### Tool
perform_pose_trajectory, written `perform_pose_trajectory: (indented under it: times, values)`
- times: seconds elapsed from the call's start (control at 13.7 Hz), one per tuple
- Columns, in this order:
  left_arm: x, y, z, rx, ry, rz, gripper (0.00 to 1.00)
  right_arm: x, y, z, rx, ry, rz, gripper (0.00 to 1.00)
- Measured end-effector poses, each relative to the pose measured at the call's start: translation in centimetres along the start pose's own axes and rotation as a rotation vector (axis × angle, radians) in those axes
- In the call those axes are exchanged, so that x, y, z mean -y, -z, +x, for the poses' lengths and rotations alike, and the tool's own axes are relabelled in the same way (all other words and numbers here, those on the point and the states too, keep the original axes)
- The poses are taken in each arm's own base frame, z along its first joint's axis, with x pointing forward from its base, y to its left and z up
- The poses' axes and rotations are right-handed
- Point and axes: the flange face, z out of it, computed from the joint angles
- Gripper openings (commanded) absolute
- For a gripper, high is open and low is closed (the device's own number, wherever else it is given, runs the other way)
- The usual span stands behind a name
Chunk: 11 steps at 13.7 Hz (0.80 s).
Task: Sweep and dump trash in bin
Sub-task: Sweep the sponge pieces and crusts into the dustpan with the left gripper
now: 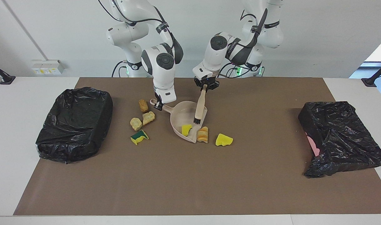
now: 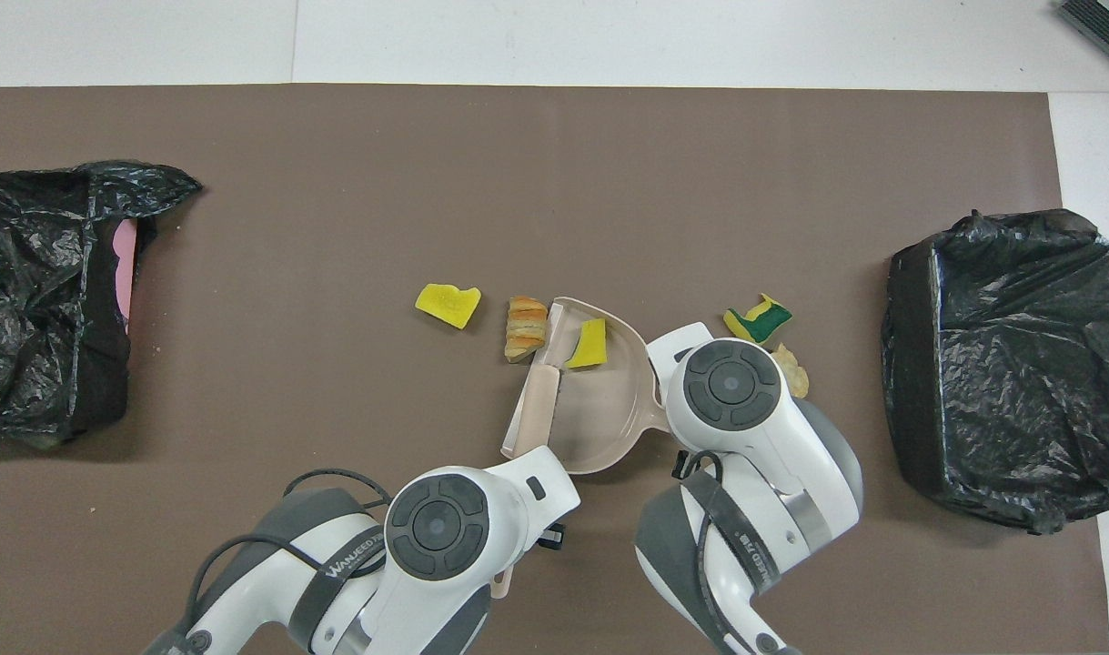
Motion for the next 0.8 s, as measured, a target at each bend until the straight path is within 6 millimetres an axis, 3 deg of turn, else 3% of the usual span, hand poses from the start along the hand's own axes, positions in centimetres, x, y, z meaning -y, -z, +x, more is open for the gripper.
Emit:
perform_pose_trajectory:
  times: [0.15,0.29,0.51,0.66,0.8]
  values:
    - [0.7,1.9,0.7,0.052,-0.013,0.009,0.0,0.0,0.0,0.0,0.0,0.0,0.0,0.0]
    - [3.2,4.9,3.1,0.044,0.002,-0.008,0.0,0.0,0.0,0.0,0.0,0.0,0.0,0.0]
    - [10.1,7.5,8.9,-0.014,0.049,-0.041,0.0,0.0,0.0,0.0,0.0,-0.012,0.0,0.0]
    - [14.9,7.4,11.3,-0.027,0.025,-0.042,0.0,0.1,-0.1,0.0,0.001,-0.045,0.001,0.0]
    - [18.2,6.8,12.4,-0.045,-0.013,0.01,0.0,0.1,-0.1,0.0,0.002,-0.056,0.001,0.0]
